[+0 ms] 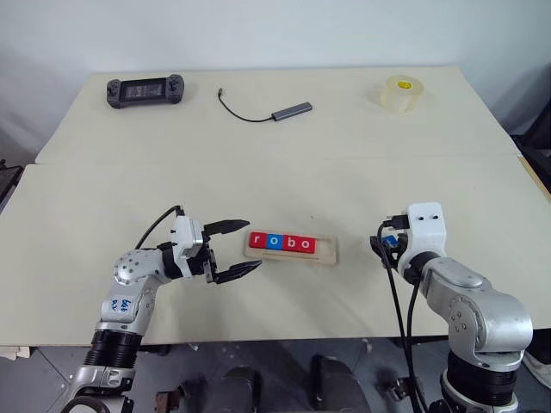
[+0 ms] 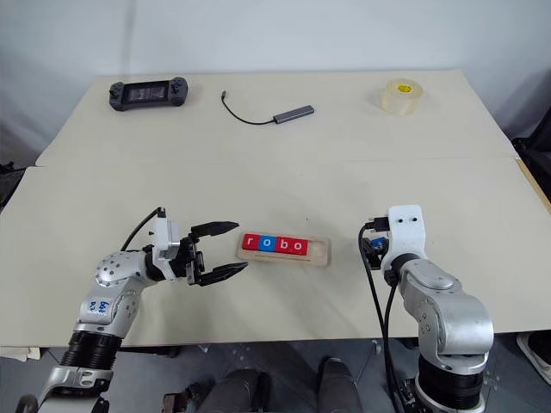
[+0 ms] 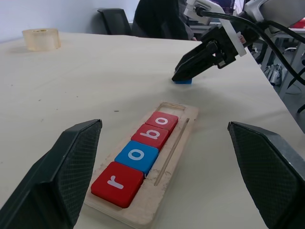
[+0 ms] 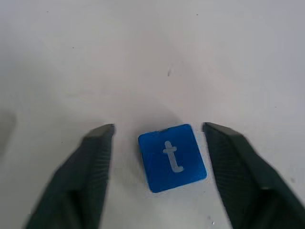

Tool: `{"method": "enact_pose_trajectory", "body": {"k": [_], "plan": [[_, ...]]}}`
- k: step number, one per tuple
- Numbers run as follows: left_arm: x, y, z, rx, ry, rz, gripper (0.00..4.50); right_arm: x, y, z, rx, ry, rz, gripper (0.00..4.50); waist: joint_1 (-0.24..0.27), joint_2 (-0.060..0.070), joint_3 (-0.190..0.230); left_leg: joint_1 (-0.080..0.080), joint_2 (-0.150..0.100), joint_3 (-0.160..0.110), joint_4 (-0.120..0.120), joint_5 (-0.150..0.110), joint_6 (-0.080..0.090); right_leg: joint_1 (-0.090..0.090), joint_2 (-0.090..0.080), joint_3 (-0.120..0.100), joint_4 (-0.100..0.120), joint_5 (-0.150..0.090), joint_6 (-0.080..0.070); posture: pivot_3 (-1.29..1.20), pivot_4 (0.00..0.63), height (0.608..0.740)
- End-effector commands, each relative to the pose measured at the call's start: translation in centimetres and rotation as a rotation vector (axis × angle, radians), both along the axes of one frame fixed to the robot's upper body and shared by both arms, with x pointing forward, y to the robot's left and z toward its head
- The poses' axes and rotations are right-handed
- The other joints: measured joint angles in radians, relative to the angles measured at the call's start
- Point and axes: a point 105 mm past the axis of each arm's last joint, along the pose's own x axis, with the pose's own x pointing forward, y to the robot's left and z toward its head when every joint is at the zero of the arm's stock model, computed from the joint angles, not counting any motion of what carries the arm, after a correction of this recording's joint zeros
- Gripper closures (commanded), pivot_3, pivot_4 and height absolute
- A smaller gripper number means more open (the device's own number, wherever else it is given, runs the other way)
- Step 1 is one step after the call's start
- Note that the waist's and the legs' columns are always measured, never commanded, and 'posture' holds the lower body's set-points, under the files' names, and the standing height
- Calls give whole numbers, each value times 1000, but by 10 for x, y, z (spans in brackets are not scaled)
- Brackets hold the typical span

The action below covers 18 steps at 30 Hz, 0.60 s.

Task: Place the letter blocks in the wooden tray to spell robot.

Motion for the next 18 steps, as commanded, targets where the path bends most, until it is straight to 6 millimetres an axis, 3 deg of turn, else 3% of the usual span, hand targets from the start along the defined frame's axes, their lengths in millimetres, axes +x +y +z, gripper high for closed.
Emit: {"method": "enact_pose_trajectory", "body": {"k": [1,5,9,18], "plan": [[-2,-1,8,-4,-35,-15,0,-3,2,31,-32,-77,212,402,1,0,0,0,0,0,0,0,0,0,0,0,0,0,0,0,150,740],[-8,0,7,-3,-23,-30,0,-9,-6,49,-223,-122,536,402,4,0,0,0,0,-1,0,0,2,2,0,-1,-3,0,0,0,150,740],[-11,1,8,0,-27,-27,0,-15,-16,43,-391,-103,893,402,1,-1,1,1,1,0,-1,-1,3,4,1,-2,-6,0,1,0,150,740],[-19,2,11,12,-42,-8,0,19,-51,19,-585,69,1174,402,-2,-2,1,2,2,2,1,-1,2,4,0,-2,-7,1,3,0,150,740]]}}
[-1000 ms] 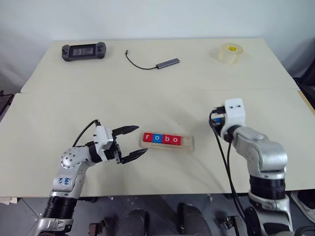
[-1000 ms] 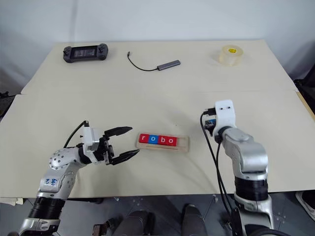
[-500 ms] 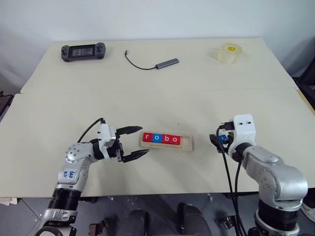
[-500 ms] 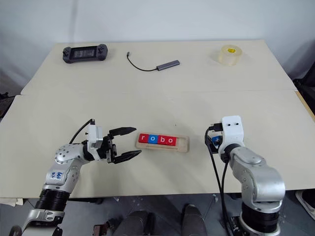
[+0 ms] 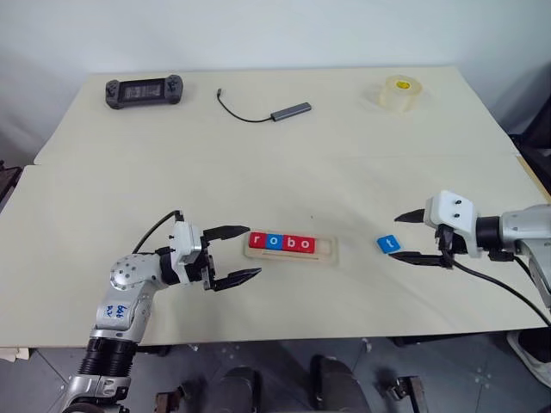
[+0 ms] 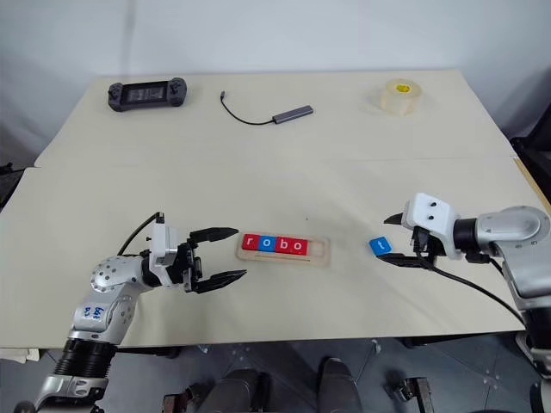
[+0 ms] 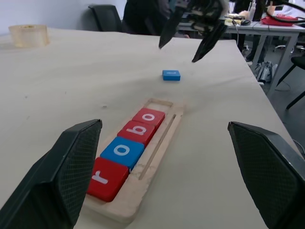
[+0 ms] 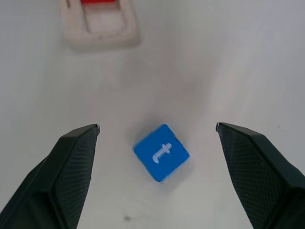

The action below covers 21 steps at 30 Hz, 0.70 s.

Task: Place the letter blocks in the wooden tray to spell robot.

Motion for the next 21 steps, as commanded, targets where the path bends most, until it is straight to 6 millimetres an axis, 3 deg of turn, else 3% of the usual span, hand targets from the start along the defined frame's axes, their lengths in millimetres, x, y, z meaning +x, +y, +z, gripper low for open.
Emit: {"method": "enact_pose_trajectory", "body": {"k": [1,8,11,17,21], "plan": [[-5,3,9,-5,-40,16,0,11,-8,-6,-88,13,74,402,0,0,0,0,0,0,0,0,0,0,0,0,0,0,0,0,150,740],[-11,7,9,-1,-43,58,0,24,-9,-20,-134,91,124,402,4,0,0,-1,0,-2,0,0,-1,0,-1,-2,-2,0,0,0,150,740],[-13,9,9,-1,-46,77,0,26,-8,-22,-123,126,131,1021,2,0,0,-1,0,-3,0,0,-1,1,-1,-3,-2,0,0,0,150,740],[-15,11,10,-3,-51,99,0,28,1,-14,-135,130,174,2984,2,0,0,0,0,-3,1,0,-2,2,-1,-3,-3,0,0,0,150,740],[-15,11,11,-7,-56,111,0,29,30,7,-63,135,182,3036,1,1,0,-1,0,-3,1,0,-2,0,-1,-3,-1,0,0,0,150,740]]}}
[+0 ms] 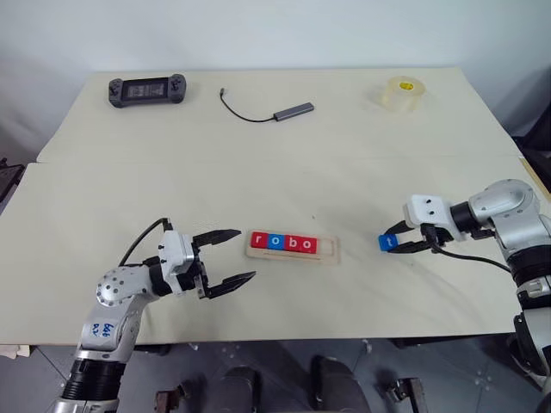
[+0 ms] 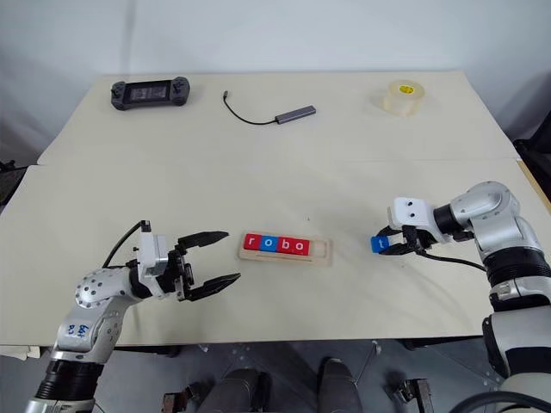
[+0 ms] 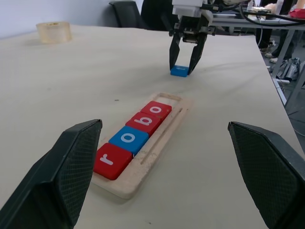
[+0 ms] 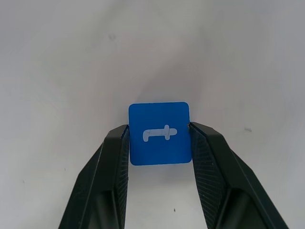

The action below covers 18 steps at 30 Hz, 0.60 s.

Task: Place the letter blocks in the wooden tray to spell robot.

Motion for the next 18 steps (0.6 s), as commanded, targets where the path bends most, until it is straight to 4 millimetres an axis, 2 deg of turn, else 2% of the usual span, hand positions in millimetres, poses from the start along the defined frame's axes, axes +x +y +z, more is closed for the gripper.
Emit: {"method": "enact_pose_trajectory", "body": {"k": [1,3,7,12,18], "plan": [[-2,0,12,-10,-56,6,0,-3,34,27,99,21,29,3036,-2,0,0,0,0,0,0,0,0,0,0,0,1,0,0,0,150,740],[-2,-1,12,-12,-57,7,0,-9,55,34,149,30,49,3036,-1,0,0,0,1,0,0,0,-1,0,0,0,1,0,0,0,150,740],[-2,-2,11,-13,-53,4,0,-23,83,34,199,53,84,3036,9,0,0,-1,1,-2,0,0,-2,0,0,-2,1,-1,-1,0,150,740],[0,-5,13,-20,-63,2,0,-26,90,20,174,62,46,3036,26,0,0,-1,-1,-3,0,0,-1,0,-1,-2,0,-1,-1,0,150,740],[2,-5,14,-21,-67,0,0,-24,100,8,187,63,18,3036,22,0,0,-1,-1,-3,0,0,-1,0,0,-3,1,-1,-1,0,150,740]]}}
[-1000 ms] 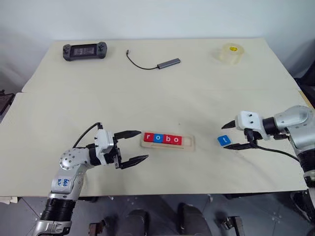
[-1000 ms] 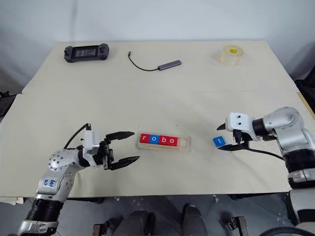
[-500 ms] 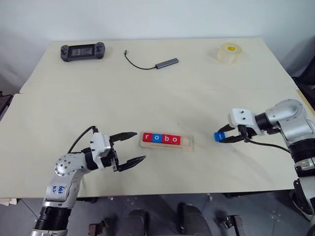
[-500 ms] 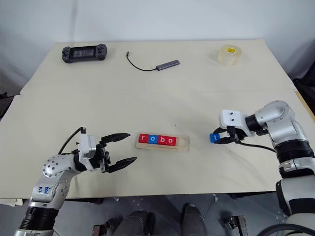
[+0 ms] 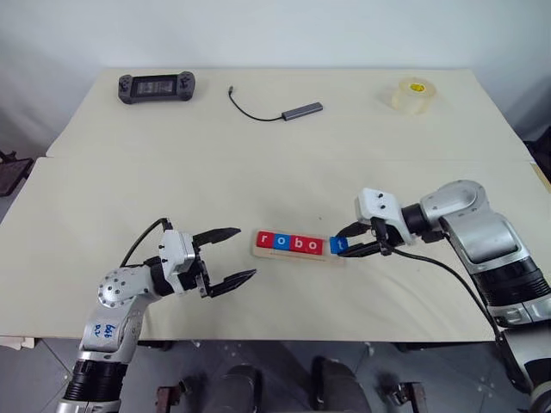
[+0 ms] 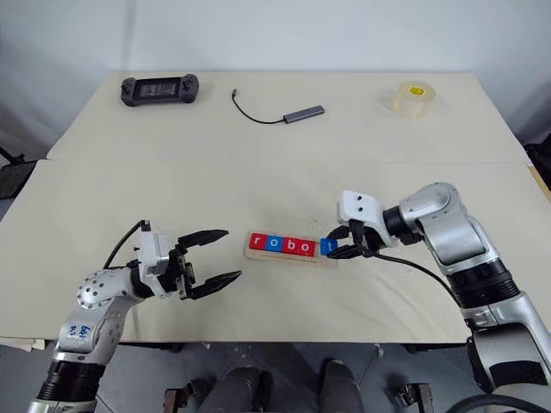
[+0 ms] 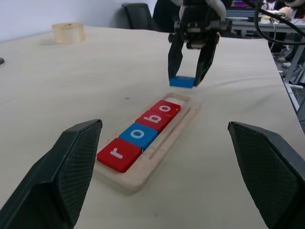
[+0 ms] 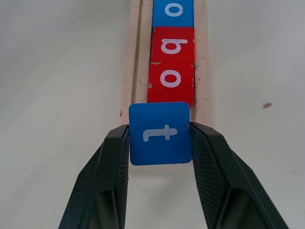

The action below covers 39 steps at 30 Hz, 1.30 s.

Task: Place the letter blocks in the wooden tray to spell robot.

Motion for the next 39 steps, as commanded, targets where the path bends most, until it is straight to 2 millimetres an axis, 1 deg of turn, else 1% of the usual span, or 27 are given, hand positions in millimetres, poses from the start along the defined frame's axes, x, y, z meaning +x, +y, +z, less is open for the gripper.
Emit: {"method": "enact_pose_trajectory", "body": {"k": [1,5,9,13,14,19,21,24,26,28,30,31,33,35,37,39], "plan": [[-1,-2,8,-2,-44,-6,0,-1,5,-1,-4,-25,2,3036,-2,0,0,0,0,0,0,0,0,0,0,0,0,0,0,0,150,740],[0,-1,9,-3,-46,-3,0,3,6,-6,-3,-23,-24,3036,-3,0,0,0,0,0,0,0,0,0,0,0,0,0,0,0,150,740],[0,-1,9,-6,-49,0,0,7,3,-8,-4,-29,-45,1627,-3,0,0,0,0,0,0,0,0,0,0,0,0,0,0,0,150,740],[1,-2,9,-8,-51,3,0,8,3,2,32,-54,-55,233,-2,0,0,0,0,0,0,0,0,0,0,0,0,0,0,0,150,740],[1,-2,9,-9,-52,3,0,7,2,4,36,-57,-56,22,-2,0,0,0,0,0,0,0,0,0,0,0,0,0,0,0,150,740],[0,-2,8,-12,-50,6,0,0,-7,13,44,-66,-62,22,0,0,0,0,0,0,0,0,0,0,0,0,0,0,0,0,150,740],[1,-2,8,-13,-49,7,0,-1,-14,13,50,-77,-88,22,0,0,0,0,0,0,0,0,0,0,0,0,0,0,0,0,150,740],[0,1,8,-12,-51,16,0,-5,-22,19,115,-108,-114,22,3,0,0,0,0,0,0,0,0,0,0,0,0,0,0,0,150,740],[-2,8,6,3,-42,32,0,-12,-33,23,181,-147,-145,22,2,0,0,0,0,0,0,0,0,0,0,0,0,0,0,0,150,740],[-5,17,3,20,-28,47,0,-22,-45,22,210,-176,-166,22,3,0,0,0,0,0,-1,0,0,0,0,0,0,0,0,0,150,740],[-7,23,2,26,-17,56,0,-27,-52,22,231,-202,-189,22,3,0,0,0,0,0,-1,0,0,0,0,0,-1,0,0,0,150,740],[-8,26,1,34,-10,63,0,-28,-56,23,252,-251,-207,22,3,0,0,0,0,0,-1,0,0,0,0,0,-1,0,0,0,150,740],[-10,36,-2,61,9,92,0,-37,-66,22,300,-303,-228,22,3,0,0,1,0,1,-1,0,0,1,0,0,-1,0,0,0,150,740],[-10,43,-4,78,32,109,0,-47,-67,21,352,-300,-225,22,3,0,0,2,1,0,-1,0,0,2,1,0,0,0,0,0,150,740],[-9,48,-4,92,28,126,0,-52,-69,27,440,-318,-226,22,1,0,0,2,1,1,-1,0,0,2,1,0,0,0,0,0,150,740],[-7,55,-4,109,42,150,0,-57,-78,25,480,-278,-245,22,1,0,0,3,1,2,-1,0,0,2,0,1,0,0,0,0,150,740]]}}
